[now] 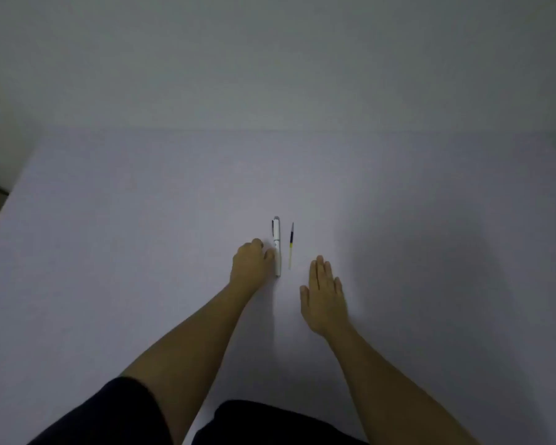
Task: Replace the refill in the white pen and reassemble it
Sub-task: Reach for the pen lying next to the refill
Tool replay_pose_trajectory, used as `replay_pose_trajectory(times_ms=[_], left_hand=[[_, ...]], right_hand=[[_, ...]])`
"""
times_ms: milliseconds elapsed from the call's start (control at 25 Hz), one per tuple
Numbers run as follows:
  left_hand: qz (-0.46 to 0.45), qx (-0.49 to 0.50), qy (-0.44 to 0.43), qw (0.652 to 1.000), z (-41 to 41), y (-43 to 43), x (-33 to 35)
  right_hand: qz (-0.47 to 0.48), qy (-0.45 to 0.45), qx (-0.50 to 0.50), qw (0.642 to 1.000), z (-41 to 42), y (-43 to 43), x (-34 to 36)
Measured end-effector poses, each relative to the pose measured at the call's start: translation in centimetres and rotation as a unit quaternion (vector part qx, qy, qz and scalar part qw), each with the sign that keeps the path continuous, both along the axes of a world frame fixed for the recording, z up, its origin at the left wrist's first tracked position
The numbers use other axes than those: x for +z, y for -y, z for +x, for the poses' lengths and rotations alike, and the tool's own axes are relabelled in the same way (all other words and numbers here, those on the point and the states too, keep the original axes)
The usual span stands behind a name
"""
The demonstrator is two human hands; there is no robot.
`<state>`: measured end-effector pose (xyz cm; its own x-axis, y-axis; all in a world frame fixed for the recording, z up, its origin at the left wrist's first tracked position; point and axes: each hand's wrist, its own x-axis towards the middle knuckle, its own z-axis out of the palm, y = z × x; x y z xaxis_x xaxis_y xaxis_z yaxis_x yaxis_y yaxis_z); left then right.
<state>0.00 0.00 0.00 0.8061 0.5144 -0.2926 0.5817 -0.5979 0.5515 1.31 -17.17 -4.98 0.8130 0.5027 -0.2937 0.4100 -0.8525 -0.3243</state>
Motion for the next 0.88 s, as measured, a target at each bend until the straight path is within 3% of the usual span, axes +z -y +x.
replay_pose_trajectory(times_ms=[480, 880], left_hand=[[-0.047, 0.047, -0.041, 0.997, 4.1, 0.6, -2.2], [0.018, -0.021, -0.057, 0.998, 1.6, 1.1, -2.6]], right_hand=[[-0.007, -0.039, 0.000, 0.999, 0.6, 0.3, -1.4], [0.006, -0.096, 0.011, 0.995, 1.6, 0.7, 0.8]])
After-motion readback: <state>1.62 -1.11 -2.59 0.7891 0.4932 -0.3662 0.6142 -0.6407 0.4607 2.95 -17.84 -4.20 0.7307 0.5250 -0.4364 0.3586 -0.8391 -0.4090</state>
